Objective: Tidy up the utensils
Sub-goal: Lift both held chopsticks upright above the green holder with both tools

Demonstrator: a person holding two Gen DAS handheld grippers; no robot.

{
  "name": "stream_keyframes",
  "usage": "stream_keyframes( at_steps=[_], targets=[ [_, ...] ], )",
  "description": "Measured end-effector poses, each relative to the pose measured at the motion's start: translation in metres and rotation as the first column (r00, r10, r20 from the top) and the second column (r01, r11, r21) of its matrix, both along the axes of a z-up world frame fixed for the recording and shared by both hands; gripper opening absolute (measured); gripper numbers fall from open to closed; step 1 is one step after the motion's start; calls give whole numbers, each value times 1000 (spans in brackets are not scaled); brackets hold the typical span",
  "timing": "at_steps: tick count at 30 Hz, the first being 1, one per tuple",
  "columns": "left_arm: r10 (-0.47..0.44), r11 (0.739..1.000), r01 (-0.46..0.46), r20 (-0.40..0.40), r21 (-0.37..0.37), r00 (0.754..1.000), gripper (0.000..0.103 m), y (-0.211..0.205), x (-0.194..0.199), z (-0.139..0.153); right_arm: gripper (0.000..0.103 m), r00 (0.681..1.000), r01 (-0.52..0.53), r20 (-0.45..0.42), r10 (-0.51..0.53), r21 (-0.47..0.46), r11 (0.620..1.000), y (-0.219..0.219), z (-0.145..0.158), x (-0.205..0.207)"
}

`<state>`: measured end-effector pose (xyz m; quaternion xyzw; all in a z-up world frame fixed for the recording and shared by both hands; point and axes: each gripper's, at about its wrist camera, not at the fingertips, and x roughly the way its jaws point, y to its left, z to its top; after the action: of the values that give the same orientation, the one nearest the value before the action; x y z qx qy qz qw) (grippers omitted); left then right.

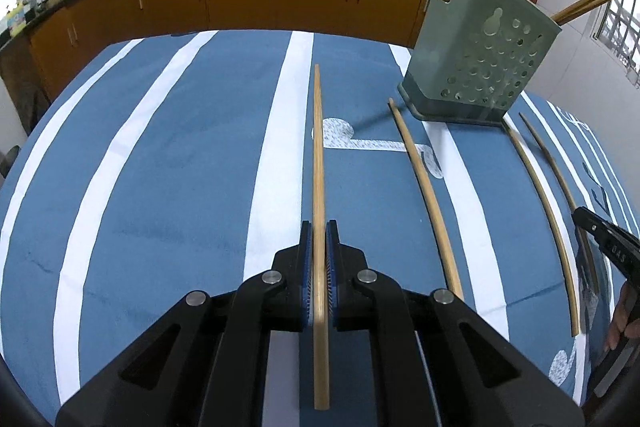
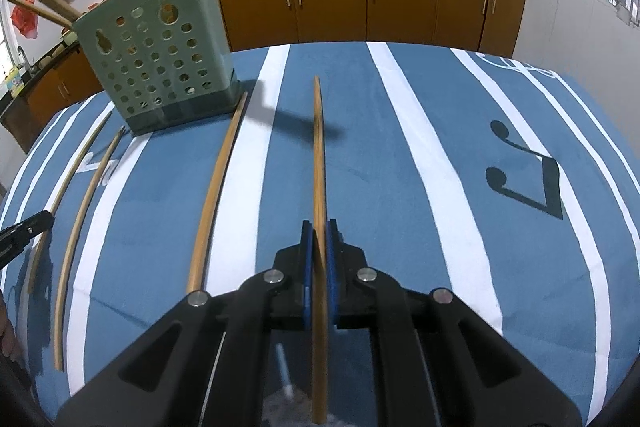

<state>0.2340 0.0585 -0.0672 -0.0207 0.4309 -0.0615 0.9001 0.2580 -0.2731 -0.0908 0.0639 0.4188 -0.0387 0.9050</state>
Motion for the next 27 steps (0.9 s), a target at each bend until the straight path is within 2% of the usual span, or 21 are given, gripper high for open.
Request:
stream_keyframes(
  at_steps=[3,27],
  targets=[
    [-3,1000,3,12,13,1000,8,-3,-1,0,8,1000,2,0,-2,10,1000,-2,0,1],
    [2,999,-2,7,-48,1000,9,5,1,-1,9,1000,3,0,-4,29,1000,-3,-1,1]
  ],
)
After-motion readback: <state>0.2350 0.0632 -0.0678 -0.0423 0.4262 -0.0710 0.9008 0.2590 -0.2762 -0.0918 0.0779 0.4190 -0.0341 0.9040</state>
